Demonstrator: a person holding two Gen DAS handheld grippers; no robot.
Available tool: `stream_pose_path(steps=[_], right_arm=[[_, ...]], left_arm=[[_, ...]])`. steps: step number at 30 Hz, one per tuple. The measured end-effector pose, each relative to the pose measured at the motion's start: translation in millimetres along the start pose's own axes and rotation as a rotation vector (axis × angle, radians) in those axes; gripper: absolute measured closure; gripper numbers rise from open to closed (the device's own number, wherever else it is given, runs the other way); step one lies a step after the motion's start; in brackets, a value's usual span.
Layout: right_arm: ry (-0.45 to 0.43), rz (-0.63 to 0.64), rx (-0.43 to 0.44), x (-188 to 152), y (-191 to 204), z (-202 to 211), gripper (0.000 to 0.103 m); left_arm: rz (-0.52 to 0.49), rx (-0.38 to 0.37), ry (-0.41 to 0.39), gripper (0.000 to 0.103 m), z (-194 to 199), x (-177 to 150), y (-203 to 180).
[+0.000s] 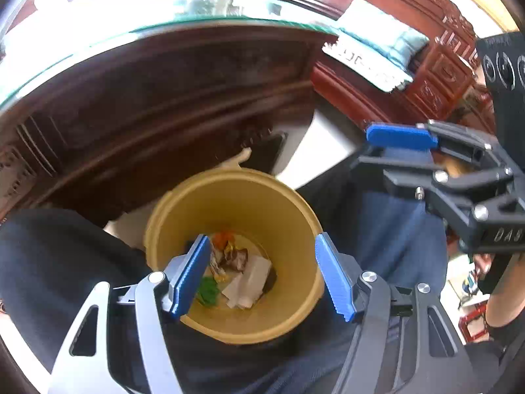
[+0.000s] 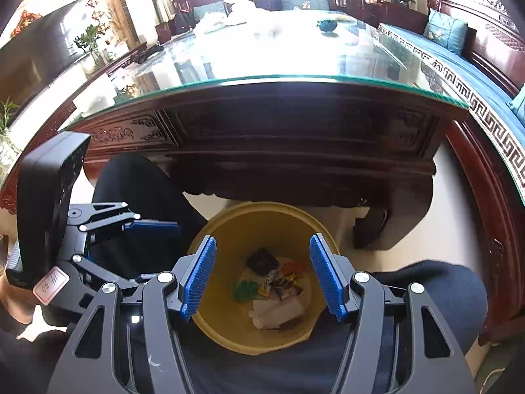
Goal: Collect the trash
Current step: 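Open the right gripper over the bin while the left gripper releases the bottle into it, then raise both grippers from the bin back over the table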
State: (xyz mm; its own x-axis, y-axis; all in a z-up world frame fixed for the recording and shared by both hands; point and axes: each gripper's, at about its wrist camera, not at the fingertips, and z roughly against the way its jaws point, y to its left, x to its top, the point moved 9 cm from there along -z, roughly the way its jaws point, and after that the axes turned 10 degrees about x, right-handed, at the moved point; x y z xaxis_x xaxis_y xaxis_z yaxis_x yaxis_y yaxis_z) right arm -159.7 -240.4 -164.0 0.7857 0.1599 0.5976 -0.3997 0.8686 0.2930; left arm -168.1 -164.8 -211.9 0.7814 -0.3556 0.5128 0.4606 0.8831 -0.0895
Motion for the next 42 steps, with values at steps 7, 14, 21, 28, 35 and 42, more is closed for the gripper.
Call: stream_pose_path(steps=[7,14,21,28,35,42], right_arm=[[-0.061,0.017,0.004,36.5,4.7,7.5,0.044],[-0.134,0.044,0.008,88.7,6.7,15.2,0.044],[-0.212,0.056,0.02,147.2,4.0,14.4,0.037],[-0.256,0.036,0.003,210.2,-20.3,-0.3,0.029],[-0.268,-0.004,-0.029,259.1,-51.6,-26.5,0.013],[-0.241,-0.069,-0.055,301.0,-88.0,-64.5,0.01]], left_arm=[[0.04,0.052,-0.079,0.034,24.0,36.9,27.6],[0.049,0.095,-0.167,0.029,46.8,89.8,52.5],[0.067,0.129,-0.238,0.02,55.4,145.0,74.9],[0.117,0.18,-0.294,0.013,44.0,207.7,113.4],[0.23,0.209,-0.312,0.006,19.1,266.2,164.7],[0.273,0.249,-0.294,0.004,-14.3,317.4,208.6]])
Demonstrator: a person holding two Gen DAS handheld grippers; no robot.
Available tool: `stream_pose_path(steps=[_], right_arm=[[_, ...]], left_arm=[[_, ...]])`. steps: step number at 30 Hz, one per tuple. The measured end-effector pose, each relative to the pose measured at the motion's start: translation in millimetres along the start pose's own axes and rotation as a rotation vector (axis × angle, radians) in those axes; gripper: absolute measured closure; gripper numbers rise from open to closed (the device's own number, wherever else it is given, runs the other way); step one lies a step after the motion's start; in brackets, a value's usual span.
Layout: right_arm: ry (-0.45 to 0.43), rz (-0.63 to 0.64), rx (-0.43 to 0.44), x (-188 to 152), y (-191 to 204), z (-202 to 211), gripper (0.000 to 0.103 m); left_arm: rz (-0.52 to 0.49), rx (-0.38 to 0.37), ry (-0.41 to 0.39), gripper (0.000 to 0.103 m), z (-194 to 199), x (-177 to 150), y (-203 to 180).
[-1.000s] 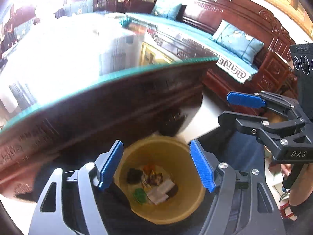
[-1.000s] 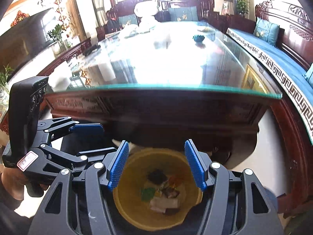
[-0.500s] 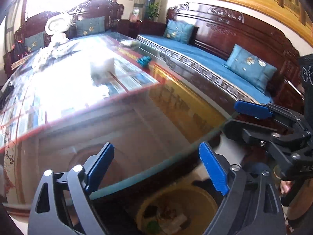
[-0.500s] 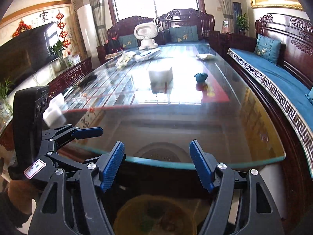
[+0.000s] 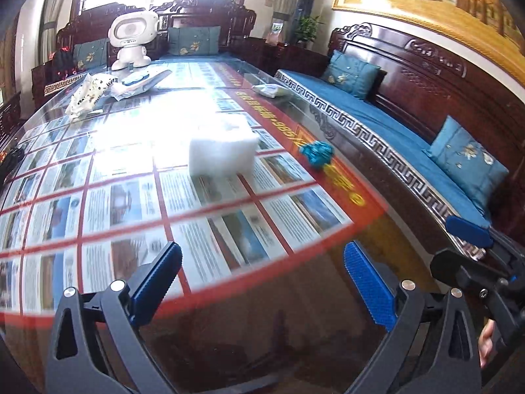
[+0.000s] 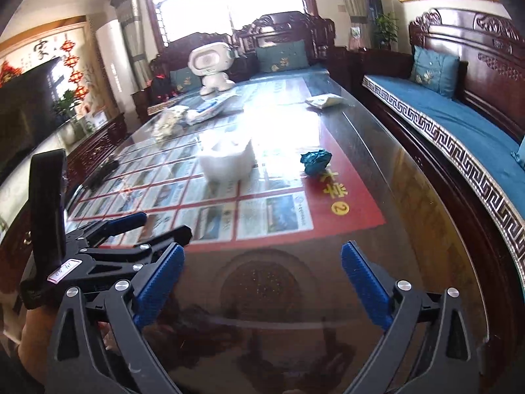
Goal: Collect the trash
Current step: 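Raise both grippers from the bin back over the table, then lower the right gripper onto the teal crumpled paper and close it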
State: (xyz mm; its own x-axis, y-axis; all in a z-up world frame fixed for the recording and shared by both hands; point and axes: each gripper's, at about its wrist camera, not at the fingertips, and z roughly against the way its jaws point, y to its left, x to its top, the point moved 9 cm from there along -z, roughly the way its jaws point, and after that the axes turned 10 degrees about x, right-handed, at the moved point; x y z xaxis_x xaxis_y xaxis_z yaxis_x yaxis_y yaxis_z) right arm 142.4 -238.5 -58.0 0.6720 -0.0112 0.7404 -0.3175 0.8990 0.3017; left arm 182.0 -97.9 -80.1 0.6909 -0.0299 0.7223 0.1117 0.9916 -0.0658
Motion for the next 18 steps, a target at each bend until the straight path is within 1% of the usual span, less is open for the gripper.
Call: stream_pose_path(steps=[2,6,10,14,16,18], right_arm=[[0.021,-0.008,-0.012,8.9,-8.9,-16.1,0.009],[0.027,-0.004,-0.018,23.5,-20.1,-35.5,0.01],[0.029,0.009,-0.014,36.4,-28.3,-51.4,0.011],[0.041,0.026,-0.039,43.9,-36.7,-65.9,0.011],[0.055,0.024,-0.045,48.1,-43.8,-74.9,0.015],[0.07,0.011,-0.049,50.9,-49.3,-83.0,0.023]], left_arm=[[0.012,0.01,0.002,0.004,-12.3,9.9,3.9],[0.032,0.025,0.009,0.004,-39.1,33.1,13.3],[0.043,0.009,0.026,0.004,-61.3,49.1,16.2],[0.025,-0.022,0.017,0.004,-67.5,56.9,11.4],[0.012,-0.029,0.012,0.004,-69.6,58.3,9.5],[0.0,-0.025,0.02,0.004,-74.1,57.7,9.1]])
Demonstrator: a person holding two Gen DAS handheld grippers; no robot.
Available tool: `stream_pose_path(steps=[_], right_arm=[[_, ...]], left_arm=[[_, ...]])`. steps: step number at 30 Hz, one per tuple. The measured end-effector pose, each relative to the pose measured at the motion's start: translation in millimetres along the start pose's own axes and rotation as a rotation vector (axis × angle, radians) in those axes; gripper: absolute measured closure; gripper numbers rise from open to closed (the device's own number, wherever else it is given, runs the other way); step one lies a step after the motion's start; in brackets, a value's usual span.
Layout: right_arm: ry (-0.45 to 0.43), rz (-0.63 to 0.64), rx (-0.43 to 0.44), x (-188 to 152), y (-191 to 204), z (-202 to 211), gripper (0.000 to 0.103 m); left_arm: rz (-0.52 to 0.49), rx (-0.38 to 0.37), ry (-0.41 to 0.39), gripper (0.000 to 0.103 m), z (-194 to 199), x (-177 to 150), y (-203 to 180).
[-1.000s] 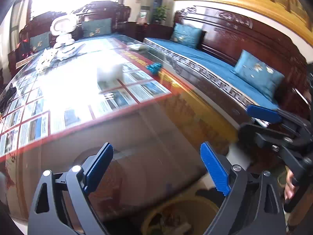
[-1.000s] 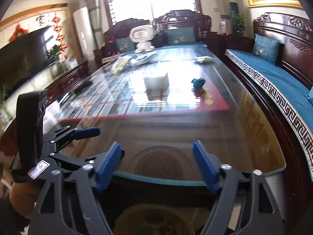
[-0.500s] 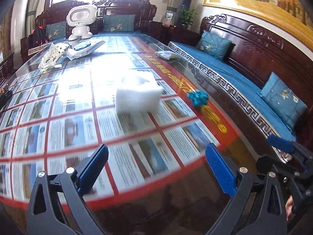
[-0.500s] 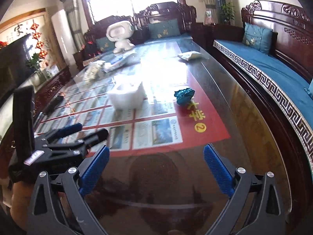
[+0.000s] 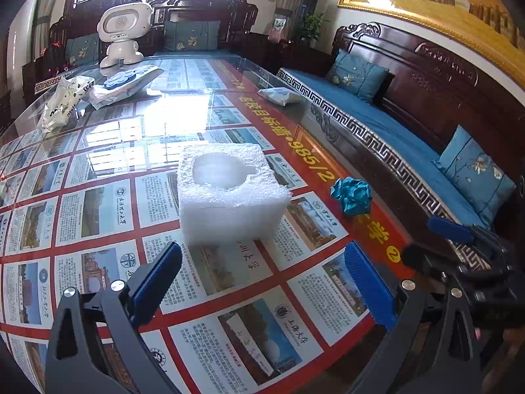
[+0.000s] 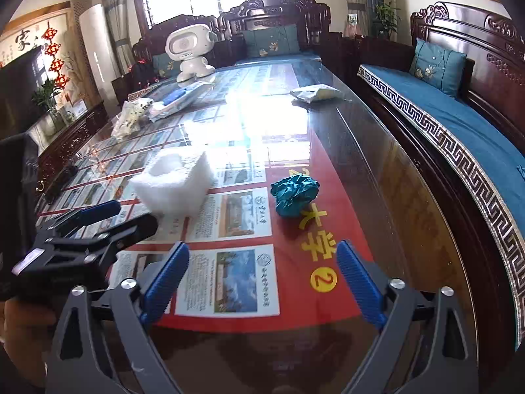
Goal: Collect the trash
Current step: 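Lower the right gripper onto the teal crumpled paper and close it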
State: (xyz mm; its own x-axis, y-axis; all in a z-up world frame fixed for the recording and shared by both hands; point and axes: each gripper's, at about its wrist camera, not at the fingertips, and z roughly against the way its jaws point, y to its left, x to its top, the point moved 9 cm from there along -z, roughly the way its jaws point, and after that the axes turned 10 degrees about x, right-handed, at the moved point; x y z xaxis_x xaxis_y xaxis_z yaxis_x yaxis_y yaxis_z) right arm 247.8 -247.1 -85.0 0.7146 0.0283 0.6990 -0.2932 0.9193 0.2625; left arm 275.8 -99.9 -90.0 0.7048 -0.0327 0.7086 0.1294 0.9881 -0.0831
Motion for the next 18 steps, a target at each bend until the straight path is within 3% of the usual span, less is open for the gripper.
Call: stream_pose_path(steps=[5,12,18], right_arm=[[0.049,-0.05,-0.004,8.5,-17.3,-31.5,0.026],[0.085,-0.065,-0.081,34.2,-35.7,-67.5,0.026],[0.124,-0.075,-0.116,31.0,-43.2,-83.1,0.031]], left_arm=[[-0.006,0.004,0.029,0.004,-14.2,0.0,2.2],[0.024,-0.001,0.016,0.004,-18.9,11.3,7.0],[0.029,0.007,0.019,0.004,-23.3,17.6,12.0]])
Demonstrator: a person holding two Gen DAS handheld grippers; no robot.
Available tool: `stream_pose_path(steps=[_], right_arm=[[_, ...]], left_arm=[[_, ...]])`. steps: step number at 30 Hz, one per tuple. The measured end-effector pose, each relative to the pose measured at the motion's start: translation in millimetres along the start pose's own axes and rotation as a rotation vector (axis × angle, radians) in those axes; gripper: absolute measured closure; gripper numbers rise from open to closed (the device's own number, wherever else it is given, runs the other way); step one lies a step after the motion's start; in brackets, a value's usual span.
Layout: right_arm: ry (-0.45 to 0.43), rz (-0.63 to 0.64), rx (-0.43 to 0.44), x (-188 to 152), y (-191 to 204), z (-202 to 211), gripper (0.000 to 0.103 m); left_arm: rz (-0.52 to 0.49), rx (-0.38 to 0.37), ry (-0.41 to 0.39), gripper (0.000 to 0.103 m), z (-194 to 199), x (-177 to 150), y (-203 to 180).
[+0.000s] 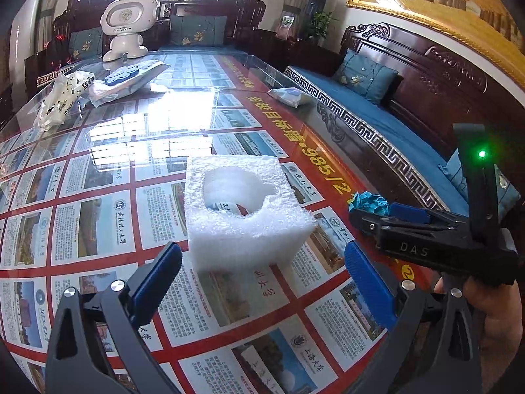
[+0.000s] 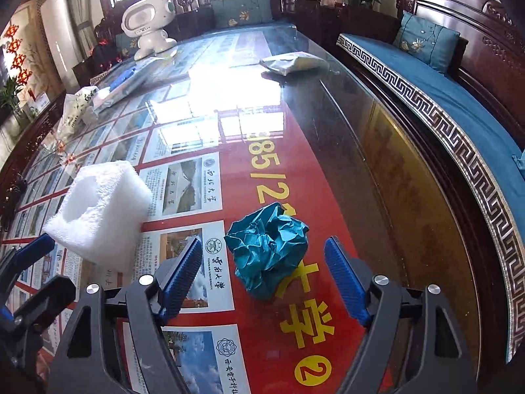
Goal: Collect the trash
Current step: 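Lower the right gripper onto the teal crumpled paper and close it, then grasp the white foam block by its rim with the left gripper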
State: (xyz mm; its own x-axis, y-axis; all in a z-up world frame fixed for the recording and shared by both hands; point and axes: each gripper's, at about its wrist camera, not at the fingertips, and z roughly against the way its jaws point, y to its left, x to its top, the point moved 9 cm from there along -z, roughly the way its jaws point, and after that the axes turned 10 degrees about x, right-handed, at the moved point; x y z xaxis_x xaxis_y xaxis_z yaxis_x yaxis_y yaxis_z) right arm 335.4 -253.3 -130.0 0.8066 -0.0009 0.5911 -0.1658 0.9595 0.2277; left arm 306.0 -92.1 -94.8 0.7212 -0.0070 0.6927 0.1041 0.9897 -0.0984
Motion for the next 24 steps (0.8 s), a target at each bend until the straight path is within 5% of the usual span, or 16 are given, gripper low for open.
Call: stream_pose_path(steps=[8,24], right_arm=[[0.01,0.012,-0.003,1.6,-2.0,-9.4,0.059],[-0.057,0.046,0.057,8.7,18.8,6.2,0.062]], left_arm=[[0.02,0.002,-0.002,0.004,-5.3,6.8,6.2],[0.087,0.064,-0.035,0.004,-15.4,38.0,33.7]])
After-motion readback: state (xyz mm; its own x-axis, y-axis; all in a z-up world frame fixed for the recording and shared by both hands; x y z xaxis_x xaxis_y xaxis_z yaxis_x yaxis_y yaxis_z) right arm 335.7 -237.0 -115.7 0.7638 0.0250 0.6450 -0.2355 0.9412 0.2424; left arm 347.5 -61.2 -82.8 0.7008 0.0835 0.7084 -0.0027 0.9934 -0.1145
